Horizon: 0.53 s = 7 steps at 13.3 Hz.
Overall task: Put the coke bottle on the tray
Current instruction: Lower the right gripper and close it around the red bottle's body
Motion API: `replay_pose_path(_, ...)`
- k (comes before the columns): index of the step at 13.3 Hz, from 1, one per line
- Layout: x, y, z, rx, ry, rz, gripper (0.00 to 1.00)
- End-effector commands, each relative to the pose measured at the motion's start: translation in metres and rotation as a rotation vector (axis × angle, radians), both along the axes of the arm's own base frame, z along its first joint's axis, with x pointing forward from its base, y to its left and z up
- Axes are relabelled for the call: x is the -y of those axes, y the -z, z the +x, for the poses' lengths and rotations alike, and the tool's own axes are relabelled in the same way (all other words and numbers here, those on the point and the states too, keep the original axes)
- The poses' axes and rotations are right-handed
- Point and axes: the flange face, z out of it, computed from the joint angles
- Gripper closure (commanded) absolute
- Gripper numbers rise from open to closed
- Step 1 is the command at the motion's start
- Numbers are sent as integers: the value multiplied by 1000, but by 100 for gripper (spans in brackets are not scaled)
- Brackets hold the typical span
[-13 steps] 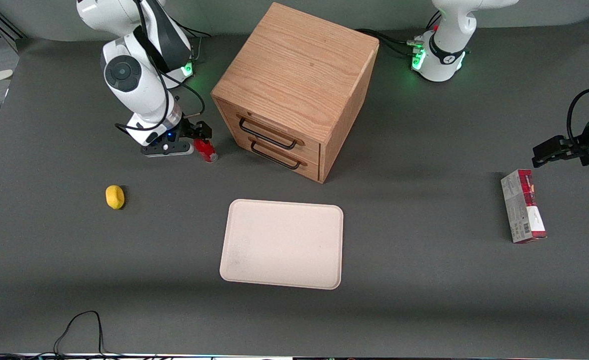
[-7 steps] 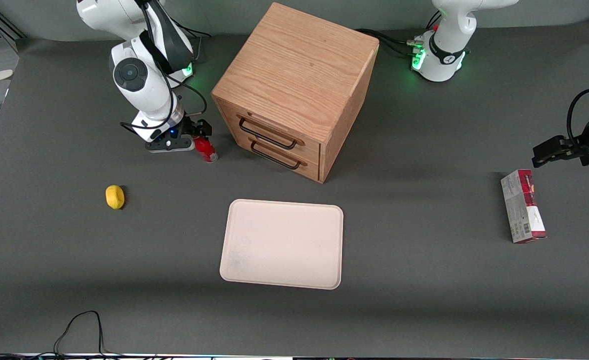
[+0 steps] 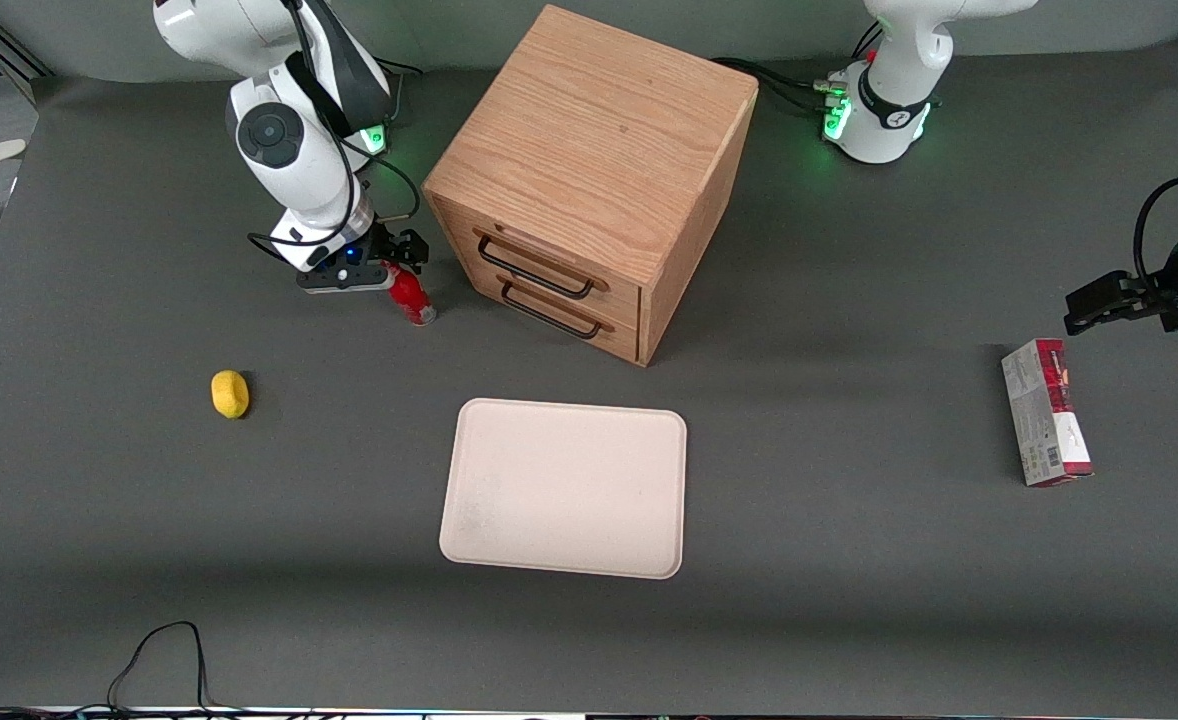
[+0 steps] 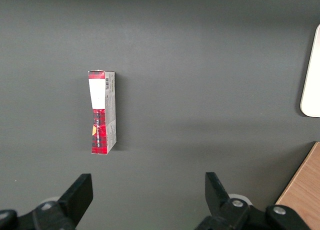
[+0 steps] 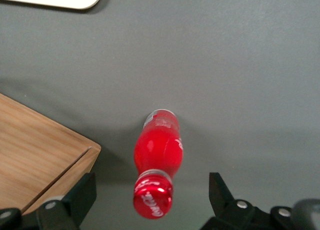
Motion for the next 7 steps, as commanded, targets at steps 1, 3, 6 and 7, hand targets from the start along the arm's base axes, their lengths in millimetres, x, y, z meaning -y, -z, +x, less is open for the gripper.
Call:
replay_pose_path(1, -4, -2, -11, 22, 24, 12, 0)
replay_pose_path(3, -4, -2, -11, 22, 25, 12, 0)
replay_pose_path(6, -3, -2, -10, 22, 21, 13, 60)
replay_pose_path(7, -3, -4, -11, 26, 15, 15, 100)
